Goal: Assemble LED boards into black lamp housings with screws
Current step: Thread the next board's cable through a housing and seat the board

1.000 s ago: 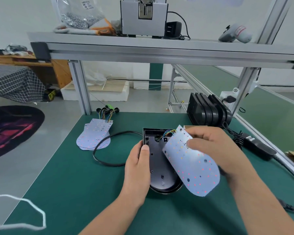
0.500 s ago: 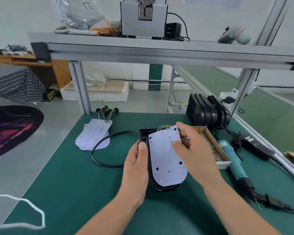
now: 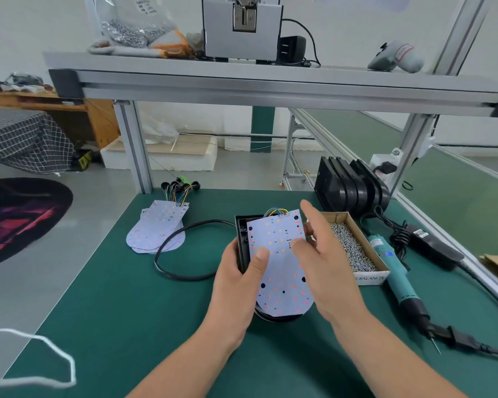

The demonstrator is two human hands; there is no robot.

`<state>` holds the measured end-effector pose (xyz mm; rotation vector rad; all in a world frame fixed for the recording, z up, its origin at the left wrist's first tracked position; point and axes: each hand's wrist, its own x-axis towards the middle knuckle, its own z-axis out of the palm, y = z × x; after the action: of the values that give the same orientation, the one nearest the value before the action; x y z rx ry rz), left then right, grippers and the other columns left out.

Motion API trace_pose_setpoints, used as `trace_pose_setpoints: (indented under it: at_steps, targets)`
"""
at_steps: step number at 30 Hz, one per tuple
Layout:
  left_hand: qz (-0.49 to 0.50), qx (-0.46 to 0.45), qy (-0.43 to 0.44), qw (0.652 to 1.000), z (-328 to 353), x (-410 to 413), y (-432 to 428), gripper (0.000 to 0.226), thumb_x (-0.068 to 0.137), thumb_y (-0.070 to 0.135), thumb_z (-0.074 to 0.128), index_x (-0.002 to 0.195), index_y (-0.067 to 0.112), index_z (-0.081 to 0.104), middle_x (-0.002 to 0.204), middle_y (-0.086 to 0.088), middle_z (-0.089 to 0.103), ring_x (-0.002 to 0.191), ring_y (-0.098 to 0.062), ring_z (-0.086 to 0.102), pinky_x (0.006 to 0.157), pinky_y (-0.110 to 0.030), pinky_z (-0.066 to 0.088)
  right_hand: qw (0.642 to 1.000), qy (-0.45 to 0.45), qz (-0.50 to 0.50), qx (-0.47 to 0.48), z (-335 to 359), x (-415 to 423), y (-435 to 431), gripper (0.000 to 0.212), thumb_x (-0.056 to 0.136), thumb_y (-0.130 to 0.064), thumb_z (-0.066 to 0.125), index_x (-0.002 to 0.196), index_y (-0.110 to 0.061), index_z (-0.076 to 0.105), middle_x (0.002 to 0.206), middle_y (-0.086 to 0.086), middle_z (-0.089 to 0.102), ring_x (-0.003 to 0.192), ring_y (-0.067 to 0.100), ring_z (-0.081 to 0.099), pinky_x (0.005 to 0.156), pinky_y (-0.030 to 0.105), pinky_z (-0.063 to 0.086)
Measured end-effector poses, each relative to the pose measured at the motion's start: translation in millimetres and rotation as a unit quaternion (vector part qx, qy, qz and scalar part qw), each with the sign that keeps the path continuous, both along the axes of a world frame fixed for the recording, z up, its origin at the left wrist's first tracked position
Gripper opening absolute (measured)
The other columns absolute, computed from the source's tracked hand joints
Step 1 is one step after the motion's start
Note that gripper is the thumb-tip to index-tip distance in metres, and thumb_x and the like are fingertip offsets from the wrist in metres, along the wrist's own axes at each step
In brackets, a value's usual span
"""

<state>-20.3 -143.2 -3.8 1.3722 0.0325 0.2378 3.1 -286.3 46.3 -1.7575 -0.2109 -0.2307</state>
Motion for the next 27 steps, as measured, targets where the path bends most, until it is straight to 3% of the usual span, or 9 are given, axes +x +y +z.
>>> trace_pose_setpoints:
  at_steps: [2, 4, 8, 10, 13, 17, 20, 24, 27]
  targets:
    - [-0.004, -0.001, -0.001, 1.000, 1, 0, -1, 0.042, 0.097, 0.050, 0.067, 0.134, 0.030, 0.063, 0.130, 0.007, 0.074, 0.120, -0.017, 0.071, 0.097, -0.039, 0.058, 1.000, 0.003, 0.016, 0.026, -1, 2, -2, 0.066, 0.090, -0.018, 0.051, 0.149, -0.047, 0.049, 0.118, -0.030, 0.066, 0.103, -0.002, 0.061, 0.093, 0.029, 0.047]
    - [-0.008, -0.001, 0.001, 1.000, 1, 0, -1, 0.039, 0.098, 0.047, 0.067, 0.134, 0.031, 0.063, 0.129, 0.008, 0.074, 0.119, -0.016, 0.071, 0.096, -0.038, 0.058, 1.000, -0.005, 0.019, 0.019, -2, 3, -3, 0.065, 0.091, -0.016, 0.052, 0.150, -0.043, 0.050, 0.121, -0.031, 0.065, 0.106, -0.006, 0.060, 0.093, 0.023, 0.044]
    - [0.006, -0.006, 0.005, 1.000, 0, -1, 0, 0.035, 0.101, 0.035, 0.068, 0.135, 0.029, 0.064, 0.129, 0.006, 0.075, 0.119, -0.018, 0.072, 0.103, -0.047, 0.056, 0.986, -0.073, 0.007, -0.148, -3, 0, 1, 0.060, 0.103, -0.007, 0.050, 0.156, -0.032, 0.042, 0.128, -0.024, 0.051, 0.118, -0.009, 0.050, 0.095, 0.011, 0.036]
    - [0.020, -0.005, 0.007, 1.000, -1, -1, 2, 0.031, 0.104, 0.025, 0.066, 0.134, 0.029, 0.064, 0.127, 0.006, 0.076, 0.118, -0.019, 0.072, 0.103, -0.048, 0.057, 0.963, -0.131, -0.011, -0.235, -3, -1, 1, 0.056, 0.100, -0.011, 0.052, 0.153, -0.027, 0.041, 0.121, -0.015, 0.046, 0.111, -0.001, 0.049, 0.089, 0.019, 0.040]
    - [0.038, -0.004, 0.003, 0.999, 0, -2, 4, 0.030, 0.098, 0.027, 0.067, 0.128, 0.033, 0.068, 0.122, 0.008, 0.077, 0.112, -0.016, 0.074, 0.096, -0.042, 0.059, 0.928, -0.220, -0.046, -0.299, 0, 4, -9, 0.050, 0.089, -0.015, 0.061, 0.138, -0.019, 0.052, 0.127, -0.009, 0.041, 0.121, 0.013, 0.043, 0.100, 0.022, 0.037]
    - [0.039, 0.001, 0.007, 0.999, 1, -4, 2, 0.033, 0.095, 0.029, 0.067, 0.128, 0.032, 0.068, 0.121, 0.009, 0.077, 0.111, -0.016, 0.074, 0.097, -0.042, 0.059, 0.967, -0.152, -0.012, -0.202, -1, 17, -23, 0.024, 0.099, -0.024, 0.068, 0.119, -0.035, 0.060, 0.121, -0.022, 0.052, 0.115, 0.006, 0.056, 0.091, 0.017, 0.045]
    - [0.034, 0.007, 0.007, 0.999, 1, -4, 1, 0.031, 0.099, 0.023, 0.065, 0.128, 0.033, 0.067, 0.121, 0.009, 0.077, 0.112, -0.015, 0.073, 0.095, -0.041, 0.059, 0.994, -0.060, 0.029, -0.085, -5, 26, -30, 0.034, 0.099, -0.025, 0.071, 0.120, -0.048, 0.061, 0.109, -0.024, 0.067, 0.099, 0.004, 0.065, 0.087, 0.017, 0.049]
    - [0.025, 0.017, 0.014, 0.999, 2, -6, 2, 0.032, 0.099, 0.023, 0.065, 0.129, 0.035, 0.066, 0.122, 0.011, 0.077, 0.112, -0.013, 0.073, 0.095, -0.039, 0.058, 0.997, 0.005, 0.080, -0.012, -6, 33, -34, 0.037, 0.088, -0.031, 0.074, 0.123, -0.041, 0.070, 0.102, -0.010, 0.075, 0.098, 0.008, 0.068, 0.093, 0.030, 0.052]
    - [0.012, 0.000, 0.034, 0.999, 2, -6, 4, 0.028, 0.105, 0.015, 0.064, 0.126, 0.033, 0.068, 0.121, 0.007, 0.078, 0.112, -0.020, 0.073, 0.099, -0.049, 0.059, 0.995, 0.026, 0.085, 0.043, -6, 34, -30, 0.033, 0.086, -0.043, 0.074, 0.118, -0.034, 0.076, 0.105, -0.008, 0.077, 0.097, 0.009, 0.069, 0.088, 0.025, 0.055]
